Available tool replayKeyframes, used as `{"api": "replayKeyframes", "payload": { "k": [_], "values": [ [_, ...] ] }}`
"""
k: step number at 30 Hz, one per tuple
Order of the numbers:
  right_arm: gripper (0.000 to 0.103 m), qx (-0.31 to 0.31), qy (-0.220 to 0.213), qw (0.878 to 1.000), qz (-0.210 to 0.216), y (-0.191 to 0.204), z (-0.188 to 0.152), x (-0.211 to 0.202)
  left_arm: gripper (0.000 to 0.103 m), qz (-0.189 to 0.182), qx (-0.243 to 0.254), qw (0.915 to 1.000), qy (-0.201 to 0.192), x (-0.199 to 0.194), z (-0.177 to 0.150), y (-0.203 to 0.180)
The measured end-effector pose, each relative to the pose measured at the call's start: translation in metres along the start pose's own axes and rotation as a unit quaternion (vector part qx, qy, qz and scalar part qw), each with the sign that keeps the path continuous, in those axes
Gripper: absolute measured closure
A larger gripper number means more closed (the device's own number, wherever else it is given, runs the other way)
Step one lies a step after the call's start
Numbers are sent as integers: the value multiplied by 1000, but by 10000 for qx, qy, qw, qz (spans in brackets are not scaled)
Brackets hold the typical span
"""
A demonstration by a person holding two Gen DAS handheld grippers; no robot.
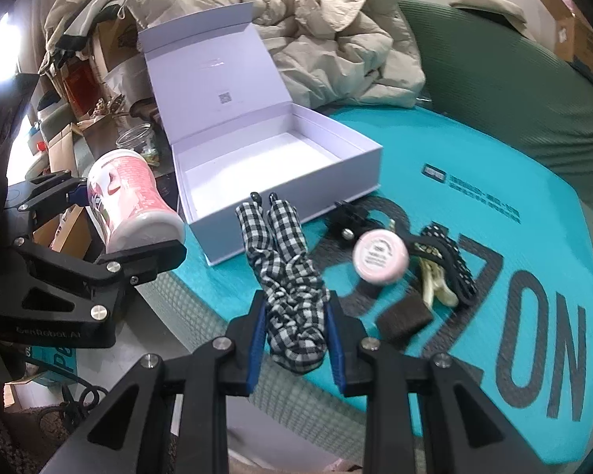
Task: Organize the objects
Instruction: 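Lift the pink bottle and gingham scrunchie and carry both into the lavender box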
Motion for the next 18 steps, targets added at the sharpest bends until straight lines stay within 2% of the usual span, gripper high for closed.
{"api": "replayKeyframes", "payload": {
  "k": [9, 18],
  "values": [
    [76, -242, 69, 9996, 145, 24, 16, 16, 19, 123, -261, 9996, 49, 3, -3, 32],
    [76, -490, 163, 9984, 243, 41, 39, 35, 19, 321, -253, 9991, 57, 12, 3, 55]
  ]
}}
Point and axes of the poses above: each gripper's, at about its wrist camera, not at the fingertips, and x roughly the way its jaws point, y to its left, z to its top, the point moved 1 cm from there along x, roughly the way its jaws point, and after that the axes turned 13 degrees about x, right-handed, at the moved point
